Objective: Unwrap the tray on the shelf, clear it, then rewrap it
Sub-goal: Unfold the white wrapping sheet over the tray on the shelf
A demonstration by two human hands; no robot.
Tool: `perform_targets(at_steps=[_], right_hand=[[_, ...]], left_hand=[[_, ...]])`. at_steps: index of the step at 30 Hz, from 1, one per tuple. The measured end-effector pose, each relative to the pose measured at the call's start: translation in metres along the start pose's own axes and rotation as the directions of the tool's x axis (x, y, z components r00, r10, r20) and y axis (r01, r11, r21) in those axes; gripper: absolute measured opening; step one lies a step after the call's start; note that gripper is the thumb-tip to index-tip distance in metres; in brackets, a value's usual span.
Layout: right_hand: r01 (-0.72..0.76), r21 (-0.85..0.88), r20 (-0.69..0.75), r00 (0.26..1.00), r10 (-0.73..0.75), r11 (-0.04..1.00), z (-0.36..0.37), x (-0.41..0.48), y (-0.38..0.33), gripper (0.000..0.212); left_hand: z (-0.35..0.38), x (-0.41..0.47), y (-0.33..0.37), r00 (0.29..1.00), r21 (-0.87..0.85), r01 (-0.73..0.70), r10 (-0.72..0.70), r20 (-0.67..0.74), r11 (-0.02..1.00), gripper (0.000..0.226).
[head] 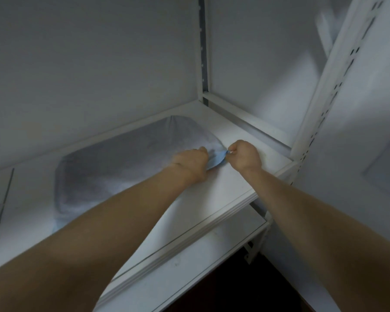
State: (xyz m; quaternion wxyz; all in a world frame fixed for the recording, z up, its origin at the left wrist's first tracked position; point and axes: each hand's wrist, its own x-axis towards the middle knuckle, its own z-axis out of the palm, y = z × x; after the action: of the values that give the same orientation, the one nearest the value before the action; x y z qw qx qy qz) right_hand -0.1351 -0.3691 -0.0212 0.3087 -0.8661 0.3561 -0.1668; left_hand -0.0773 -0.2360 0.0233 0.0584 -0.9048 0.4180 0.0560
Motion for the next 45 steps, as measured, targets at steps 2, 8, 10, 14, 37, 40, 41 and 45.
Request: perform_targets(at_steps=[2,8,10,14,37,40,41,45], right_hand=[[-0.013,-0.011,0.02,1.0,0.013,1.0,0.001,0.001,0.001,0.014],[-0.11,0.24,0.082,0.992,0.093,0.964,0.002,-0.001,-0.006,0.017],[-0.149,0.34,0.1,0.988,0.122,0.928,0.003,0.001,-0.008,0.018],[-0.208,0.518,0.138,0.978,0.159,0.83,0.007,0.005,-0.007,0.033],[-0.228,0.853,0.105,0.956,0.273,0.471,-0.03,0.014,-0.019,0.002],[-0.346,0.802,0.184,0.919,0.348,0.488,-0.019,0.037,-0.006,0.049],[-0.396,0.758,0.232,0.906,0.354,0.518,-0.016,0.042,-0.003,0.058],[-0.496,0.577,0.339,0.868,0.362,0.649,-0.01,0.058,0.0,0.059]], left_hand=[[0.003,0.0,0.005,1.0,0.028,-0.003,0.003,-0.012,1.0,0.044],[0.008,0.002,0.012,0.999,0.065,0.024,-0.022,-0.03,0.998,0.036],[0.006,0.002,0.01,0.999,0.076,0.026,-0.023,-0.04,0.997,0.033],[0.002,0.001,0.011,1.0,0.109,0.018,-0.016,-0.021,0.994,0.034],[-0.024,-0.001,-0.014,0.967,-0.174,-0.026,0.069,0.246,0.984,0.034],[-0.025,0.004,-0.02,0.934,-0.306,0.037,0.076,0.35,0.951,0.029],[-0.026,0.004,-0.02,0.924,-0.33,0.058,0.075,0.376,0.942,0.026],[-0.027,0.007,-0.022,0.9,-0.428,0.173,0.034,0.435,0.887,0.043]])
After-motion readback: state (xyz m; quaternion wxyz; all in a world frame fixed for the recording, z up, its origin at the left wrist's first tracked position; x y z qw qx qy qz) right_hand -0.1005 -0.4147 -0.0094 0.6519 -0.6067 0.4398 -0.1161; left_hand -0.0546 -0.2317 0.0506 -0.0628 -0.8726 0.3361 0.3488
